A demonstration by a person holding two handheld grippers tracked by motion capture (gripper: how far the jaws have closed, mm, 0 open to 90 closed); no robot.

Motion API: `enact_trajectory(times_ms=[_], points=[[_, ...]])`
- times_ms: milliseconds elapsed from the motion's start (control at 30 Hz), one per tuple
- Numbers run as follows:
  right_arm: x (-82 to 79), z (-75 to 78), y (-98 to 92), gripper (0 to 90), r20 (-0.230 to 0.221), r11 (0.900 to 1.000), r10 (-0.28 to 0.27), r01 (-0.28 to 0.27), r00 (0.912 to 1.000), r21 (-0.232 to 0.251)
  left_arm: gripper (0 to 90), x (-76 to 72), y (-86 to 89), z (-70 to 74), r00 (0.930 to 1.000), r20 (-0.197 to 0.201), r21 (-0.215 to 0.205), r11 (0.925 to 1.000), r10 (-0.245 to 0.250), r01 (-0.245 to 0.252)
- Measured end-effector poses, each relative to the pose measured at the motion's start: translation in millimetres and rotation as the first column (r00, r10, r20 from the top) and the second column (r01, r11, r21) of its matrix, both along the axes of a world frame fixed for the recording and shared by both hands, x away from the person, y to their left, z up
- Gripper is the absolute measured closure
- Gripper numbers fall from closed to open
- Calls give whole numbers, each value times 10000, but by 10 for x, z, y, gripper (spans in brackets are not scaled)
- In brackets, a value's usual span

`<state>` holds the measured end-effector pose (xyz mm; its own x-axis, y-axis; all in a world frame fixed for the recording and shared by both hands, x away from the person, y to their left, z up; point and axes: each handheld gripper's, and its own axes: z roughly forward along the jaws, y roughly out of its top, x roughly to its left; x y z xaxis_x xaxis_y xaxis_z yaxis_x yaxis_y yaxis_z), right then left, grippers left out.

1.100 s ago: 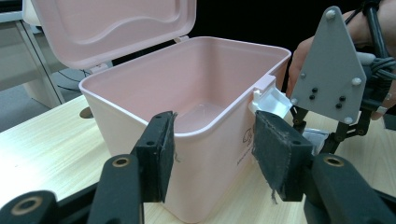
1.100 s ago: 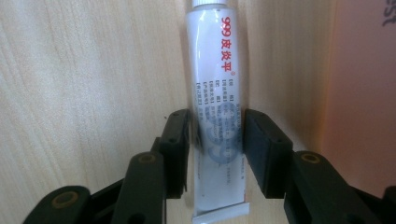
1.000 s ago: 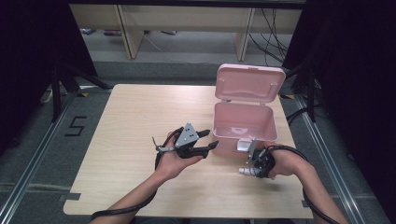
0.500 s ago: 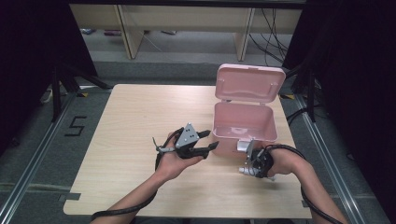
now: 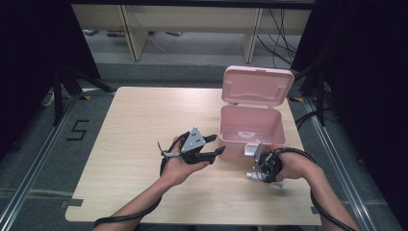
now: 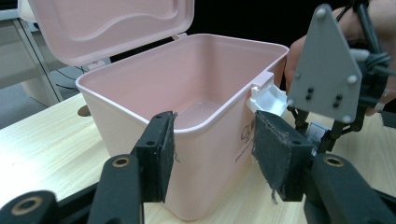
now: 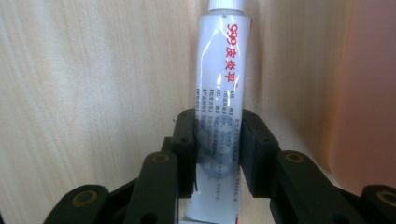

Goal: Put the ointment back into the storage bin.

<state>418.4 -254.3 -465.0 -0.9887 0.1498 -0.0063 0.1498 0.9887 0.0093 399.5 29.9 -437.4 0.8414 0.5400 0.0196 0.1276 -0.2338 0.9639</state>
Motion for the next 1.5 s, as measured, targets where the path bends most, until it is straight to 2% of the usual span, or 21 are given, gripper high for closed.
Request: enact_trajectory(times_ms=[67, 100, 333, 400, 433, 733, 800, 867, 900, 933, 1000, 1033, 1067, 1133, 1167, 1233, 1333, 1367, 1400, 1467, 1500], points=[[18, 41, -14, 708, 140, 9987, 501, -501, 9986, 13, 481, 0, 3, -4, 10000, -28, -33, 10000, 29, -29], [-4, 61, -13, 708, 144, 9997, 257, -256, 9996, -24, 481, -1, 4, -5, 10000, -31, -29, 10000, 31, -31], [-38, 220, -14, 708, 230, 9987, 487, -490, 9986, 118, 481, -5, 2, -8, 10000, -26, 16, 10000, -10, 10], [-51, 278, -14, 708, 69, 9997, 212, -211, 9998, -108, 481, -4, 2, -9, 10000, -37, 22, 10000, -11, 11], [-35, 286, -15, 708, 271, 9979, 647, -649, 9975, 66, 481, -4, 2, -9, 10000, -36, 20, 10000, -5, 5], [-52, 402, -44, 708, 374, 9990, 437, -440, 9983, 89, 481, -4, 13, -14, 10000, -48, 30, 10000, 37, -36], [-80, 443, -43, 708, 321, 9999, 114, -115, 9994, 9, 481, -4, 17, -17, 10000, -49, 53, 10000, 42, -41], [-49, 463, -49, 708, 385, 9971, 729, -737, 9966, 197, 481, -5, 17, -18, 10000, -57, 54, 10000, 46, -46], [-90, 495, -54, 708, 389, 9999, 141, -142, 9991, 12, 481, -6, 15, -18, 10000, -54, 50, 10000, 41, -41], [-65, 502, -55, 708, 364, 9984, 546, -552, 9978, 143, 481, -7, 14, -18, 10000, -56, 50, 10000, 36, -36], [-100, 539, -57, 708, 382, 9998, 0, -7, 9993, 183, 481, -7, 8, -20, 10000, -65, 63, 10000, 17, -17], [-92, 552, -55, 708, 223, 9997, 29, -35, 9997, 242, 481, -6, 6, -20, 10000, -61, 83, 10000, 4, -3], [-57, 564, -64, 708, 463, 9975, 663, -673, 9967, 210, 481, -6, 3, -20, 10000, -64, 88, 10000, -6, 7], [-91, 605, -61, 708, 515, 9997, 171, -179, 9985, 139, 481, -7, -2, -18, 10000, -64, 73, 10000, -17, 17], [-98, 609, -48, 708, 256, 9992, -13, 3, 9997, 394, 481, -8, -4, -16, 10000, -62, 69, 10000, -23, 23], [-91, 646, -49, 708, 550, 9994, 223, -236, 9982, 237, 481, -8, -5, -15, 10000, -59, 69, 10000, -21, 22], [-70, 672, -32, 708, 504, 9981, 513, -530, 9974, 325, 480, -8, 0, -15, 10000, -66, 82, 10000, -11, 12], [-84, 699, -29, 708, 345, 9999, 74, -77, 9994, 89, 480, -9, 1, -15, 10000, -68, 83, 10000, -14, 14], [-67, 696, -28, 708, 543, 9986, 491, -502, 9973, 180, 480, -10, 2, -15, 10000, -65, 84, 10000, -18, 19], [-80, 724, -23, 708, 434, 9999, 112, -115, 9990, 57, 480, -11, 3, -13, 10000, -55, 88, 10000, -26, 27], [-63, 736, -28, 708, 575, 9993, 377, -380, 9976, 50, 480, -6, -1, -17, 10000, -27, 2, 10000, -72, 72]])
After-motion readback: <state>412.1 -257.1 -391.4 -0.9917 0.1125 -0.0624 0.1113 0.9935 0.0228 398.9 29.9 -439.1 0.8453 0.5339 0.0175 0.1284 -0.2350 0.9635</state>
